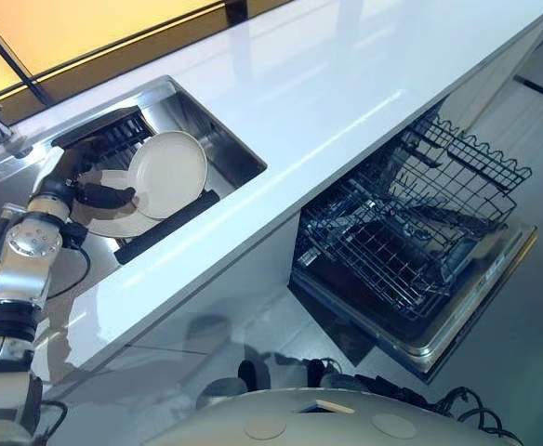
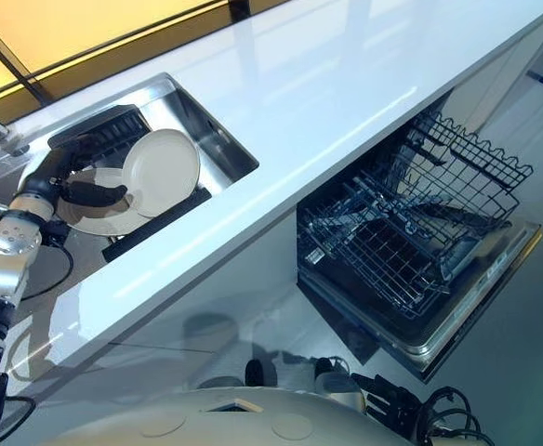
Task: Pick up plates and place into dishwasher.
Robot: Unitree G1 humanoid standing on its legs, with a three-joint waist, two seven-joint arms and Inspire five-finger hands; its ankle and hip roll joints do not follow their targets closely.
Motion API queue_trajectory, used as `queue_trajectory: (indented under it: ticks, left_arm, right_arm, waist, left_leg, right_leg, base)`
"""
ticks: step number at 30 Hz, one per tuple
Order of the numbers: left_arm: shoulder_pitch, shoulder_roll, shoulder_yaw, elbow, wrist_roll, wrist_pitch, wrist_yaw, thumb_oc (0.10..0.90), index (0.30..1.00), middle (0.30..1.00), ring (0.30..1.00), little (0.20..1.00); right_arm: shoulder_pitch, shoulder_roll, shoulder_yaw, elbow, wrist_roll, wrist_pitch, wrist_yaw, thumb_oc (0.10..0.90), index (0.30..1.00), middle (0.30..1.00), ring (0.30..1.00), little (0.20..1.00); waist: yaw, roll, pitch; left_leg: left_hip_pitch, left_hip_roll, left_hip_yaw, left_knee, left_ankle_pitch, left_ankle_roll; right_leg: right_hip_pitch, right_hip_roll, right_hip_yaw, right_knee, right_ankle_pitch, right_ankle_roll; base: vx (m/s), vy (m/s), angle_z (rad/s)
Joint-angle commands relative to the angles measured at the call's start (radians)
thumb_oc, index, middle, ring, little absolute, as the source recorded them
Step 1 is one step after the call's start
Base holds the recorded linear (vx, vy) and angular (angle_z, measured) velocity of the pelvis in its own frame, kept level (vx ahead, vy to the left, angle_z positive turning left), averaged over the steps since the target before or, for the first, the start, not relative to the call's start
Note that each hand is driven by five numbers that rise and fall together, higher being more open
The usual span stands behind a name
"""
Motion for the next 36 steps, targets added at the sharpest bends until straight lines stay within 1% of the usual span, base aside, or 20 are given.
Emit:
queue_trajectory:
  ticks: [1, 2, 6, 9, 12, 15, 17, 18, 20, 21, 22, 23, 24, 25, 26, 28, 31, 34, 36]
  left_arm:
    - [-0.226, 0.078, 0.023, 0.029, -0.073, -0.046, 0.020, 0.800, 0.900, 0.900, 0.900, 0.900]
    - [-0.243, 0.076, 0.018, 0.033, -0.092, -0.049, 0.027, 0.800, 0.900, 0.900, 0.900, 0.900]
    - [-0.277, 0.068, 0.008, 0.042, -0.156, -0.052, 0.014, 0.800, 0.900, 0.900, 0.900, 0.900]
    - [-0.300, 0.047, 0.011, 0.036, -0.269, -0.054, 0.000, 0.800, 0.900, 0.900, 0.900, 0.900]
    - [-0.311, 0.035, 0.017, 0.023, -0.345, -0.057, -0.007, 0.800, 0.900, 0.900, 0.900, 0.900]
    - [-0.312, 0.024, 0.023, 0.007, -0.390, -0.059, -0.042, 0.800, 0.900, 0.900, 0.900, 0.900]
    - [-0.308, 0.020, 0.020, -0.012, -0.431, -0.040, -0.120, 0.800, 0.900, 0.900, 0.900, 0.900]
    - [-0.306, 0.020, 0.016, -0.019, -0.420, -0.028, -0.168, 0.800, 0.900, 0.900, 0.900, 0.900]
    - [-0.310, 0.032, 0.000, -0.032, -0.418, 0.020, -0.281, 0.800, 0.900, 0.900, 0.900, 0.900]
    - [-0.315, 0.042, -0.014, -0.039, -0.402, 0.052, -0.357, 0.712, 0.825, 0.825, 0.825, 0.812]
    - [-0.321, 0.057, -0.029, -0.040, -0.408, 0.073, -0.410, 0.424, 0.578, 0.578, 0.578, 0.524]
    - [-0.325, 0.062, -0.033, -0.039, -0.413, 0.078, -0.423, 0.410, 0.566, 0.566, 0.566, 0.510]
    - [-0.340, 0.084, -0.058, -0.043, -0.440, 0.108, -0.477, 0.331, 0.498, 0.498, 0.498, 0.431]
    - [-0.349, 0.098, -0.072, -0.044, -0.468, 0.118, -0.493, 0.193, 0.380, 0.380, 0.380, 0.293]
    - [-0.359, 0.109, -0.083, -0.048, -0.499, 0.128, -0.506, 0.141, 0.335, 0.335, 0.335, 0.241]
    - [-0.380, 0.126, -0.093, -0.067, -0.588, 0.138, -0.489, 0.100, 0.300, 0.300, 0.300, 0.200]
    - [-0.386, 0.117, -0.073, -0.083, -0.668, 0.125, -0.444, 0.100, 0.300, 0.300, 0.300, 0.200]
    - [-0.385, 0.113, -0.055, -0.084, -0.691, 0.117, -0.428, 0.100, 0.300, 0.300, 0.300, 0.200]
    - [-0.377, 0.110, -0.040, -0.070, -0.680, 0.096, -0.425, 0.100, 0.300, 0.300, 0.300, 0.200]
  right_arm:
    - [-0.014, -0.080, -0.007, 0.020, -0.031, 0.013, 0.011, 0.800, 0.900, 0.900, 0.900, 0.900]
    - [-0.027, -0.084, -0.003, 0.017, -0.028, 0.014, 0.014, 0.800, 0.900, 0.900, 0.900, 0.900]
    - [-0.045, -0.089, 0.000, 0.020, -0.029, 0.013, 0.016, 0.800, 0.900, 0.900, 0.900, 0.900]
    - [-0.049, -0.095, 0.002, 0.017, -0.036, 0.015, 0.032, 0.800, 0.900, 0.900, 0.900, 0.900]
    - [-0.047, -0.094, 0.004, 0.007, -0.045, 0.019, 0.039, 0.800, 0.900, 0.900, 0.900, 0.900]
    - [-0.043, -0.093, 0.003, 0.003, -0.051, 0.018, 0.044, 0.800, 0.900, 0.900, 0.900, 0.900]
    - [-0.040, -0.093, 0.002, 0.002, -0.049, 0.018, 0.043, 0.800, 0.900, 0.900, 0.900, 0.900]
    - [-0.039, -0.093, 0.001, -0.002, -0.049, 0.020, 0.040, 0.800, 0.900, 0.900, 0.900, 0.900]
    - [-0.038, -0.096, -0.005, -0.004, -0.051, 0.024, 0.040, 0.800, 0.900, 0.900, 0.900, 0.900]
    - [-0.039, -0.098, -0.010, -0.006, -0.053, 0.028, 0.040, 0.800, 0.900, 0.900, 0.900, 0.900]
    - [-0.040, -0.102, -0.011, -0.007, -0.055, 0.031, 0.040, 0.800, 0.900, 0.900, 0.900, 0.900]
    - [-0.040, -0.102, -0.012, -0.007, -0.056, 0.032, 0.040, 0.800, 0.900, 0.900, 0.900, 0.900]
    - [-0.040, -0.107, -0.015, -0.006, -0.065, 0.037, 0.042, 0.800, 0.900, 0.900, 0.900, 0.900]
    - [-0.040, -0.111, -0.018, -0.006, -0.070, 0.038, 0.043, 0.800, 0.900, 0.900, 0.900, 0.900]
    - [-0.041, -0.114, -0.019, -0.003, -0.074, 0.038, 0.043, 0.800, 0.900, 0.900, 0.900, 0.900]
    - [-0.045, -0.117, -0.021, 0.000, -0.075, 0.038, 0.045, 0.800, 0.900, 0.900, 0.900, 0.900]
    - [-0.047, -0.110, -0.015, 0.006, -0.072, 0.030, 0.046, 0.800, 0.900, 0.900, 0.900, 0.900]
    - [-0.049, -0.104, -0.010, 0.006, -0.059, 0.027, 0.042, 0.800, 0.900, 0.900, 0.900, 0.900]
    - [-0.048, -0.100, -0.006, 0.002, -0.053, 0.028, 0.035, 0.800, 0.900, 0.900, 0.900, 0.900]
  waist:
    - [-0.030, 0.070, 0.040]
    - [-0.030, 0.067, 0.060]
    - [-0.025, 0.060, 0.080]
    - [-0.022, 0.051, 0.093]
    - [-0.022, 0.048, 0.093]
    - [-0.021, 0.045, 0.090]
    - [-0.020, 0.045, 0.084]
    - [-0.019, 0.046, 0.082]
    - [-0.019, 0.047, 0.079]
    - [-0.019, 0.050, 0.077]
    - [-0.019, 0.053, 0.075]
    - [-0.019, 0.053, 0.075]
    - [-0.020, 0.059, 0.070]
    - [-0.020, 0.062, 0.067]
    - [-0.019, 0.066, 0.065]
    - [-0.015, 0.072, 0.059]
    - [-0.009, 0.076, 0.045]
    - [-0.003, 0.075, 0.031]
    - [-0.002, 0.074, 0.021]
  left_leg:
    - [-0.075, -0.103, -0.017, 0.117, -0.142, 0.096]
    - [-0.092, -0.105, -0.013, 0.125, -0.141, 0.099]
    - [-0.116, -0.107, -0.003, 0.139, -0.140, 0.101]
    - [-0.130, -0.107, 0.000, 0.143, -0.140, 0.103]
    - [-0.134, -0.108, -0.001, 0.145, -0.139, 0.102]
    - [-0.134, -0.109, -0.001, 0.146, -0.141, 0.101]
    - [-0.132, -0.111, -0.002, 0.147, -0.142, 0.101]
    - [-0.131, -0.112, -0.002, 0.147, -0.143, 0.101]
    - [-0.129, -0.113, -0.003, 0.148, -0.143, 0.101]
    - [-0.128, -0.114, -0.004, 0.147, -0.143, 0.101]
    - [-0.125, -0.115, -0.004, 0.147, -0.143, 0.100]
    - [-0.125, -0.116, -0.005, 0.147, -0.143, 0.100]
    - [-0.120, -0.117, -0.004, 0.145, -0.143, 0.100]
    - [-0.118, -0.119, -0.005, 0.145, -0.144, 0.100]
    - [-0.115, -0.120, -0.005, 0.144, -0.145, 0.099]
    - [-0.108, -0.123, -0.010, 0.142, -0.146, 0.099]
    - [-0.097, -0.127, -0.021, 0.135, -0.146, 0.096]
    - [-0.089, -0.128, -0.031, 0.128, -0.144, 0.094]
    - [-0.080, -0.128, -0.037, 0.119, -0.144, 0.093]
  right_leg:
    - [-0.131, 0.031, -0.004, 0.213, -0.136, 0.055]
    - [-0.151, 0.029, 0.003, 0.221, -0.129, 0.060]
    - [-0.175, 0.025, 0.013, 0.230, -0.118, 0.070]
    - [-0.188, 0.022, 0.017, 0.228, -0.105, 0.078]
    - [-0.191, 0.020, 0.016, 0.227, -0.100, 0.080]
    - [-0.192, 0.017, 0.014, 0.228, -0.097, 0.082]
    - [-0.191, 0.016, 0.013, 0.229, -0.096, 0.083]
    - [-0.190, 0.015, 0.012, 0.228, -0.097, 0.083]
    - [-0.189, 0.014, 0.011, 0.229, -0.094, 0.084]
    - [-0.189, 0.014, 0.011, 0.228, -0.093, 0.084]
    - [-0.188, 0.014, 0.010, 0.227, -0.092, 0.085]
    - [-0.187, 0.014, 0.009, 0.227, -0.092, 0.085]
    - [-0.185, 0.012, 0.007, 0.226, -0.090, 0.085]
    - [-0.182, 0.012, 0.006, 0.225, -0.091, 0.085]
    - [-0.180, 0.011, 0.004, 0.224, -0.093, 0.084]
    - [-0.169, 0.011, -0.001, 0.220, -0.100, 0.081]
    - [-0.155, 0.012, -0.009, 0.215, -0.108, 0.076]
    - [-0.144, 0.014, -0.012, 0.209, -0.113, 0.073]
    - [-0.137, 0.017, -0.013, 0.205, -0.117, 0.070]
  base:
    - [-0.09, 0.115, -0.16]
    - [-0.06, 0.090, -0.16]
    - [-0.01, 0.050, -0.14]
    - [0.01, 0.024, -0.11]
    - [0.01, 0.003, -0.01]
    - [0.00, 0.000, 0.00]
    - [0.00, 0.000, 0.00]
    - [0.00, 0.000, 0.00]
    - [0.00, 0.000, 0.00]
    - [0.00, 0.000, 0.00]
    - [0.00, 0.000, 0.00]
    - [0.00, 0.000, 0.00]
    - [0.01, 0.007, 0.04]
    - [0.01, 0.007, 0.03]
    - [0.00, 0.000, 0.00]
    - [-0.01, -0.010, 0.05]
    - [0.00, -0.024, 0.11]
    - [0.00, -0.021, 0.05]
    - [-0.01, -0.037, -0.01]
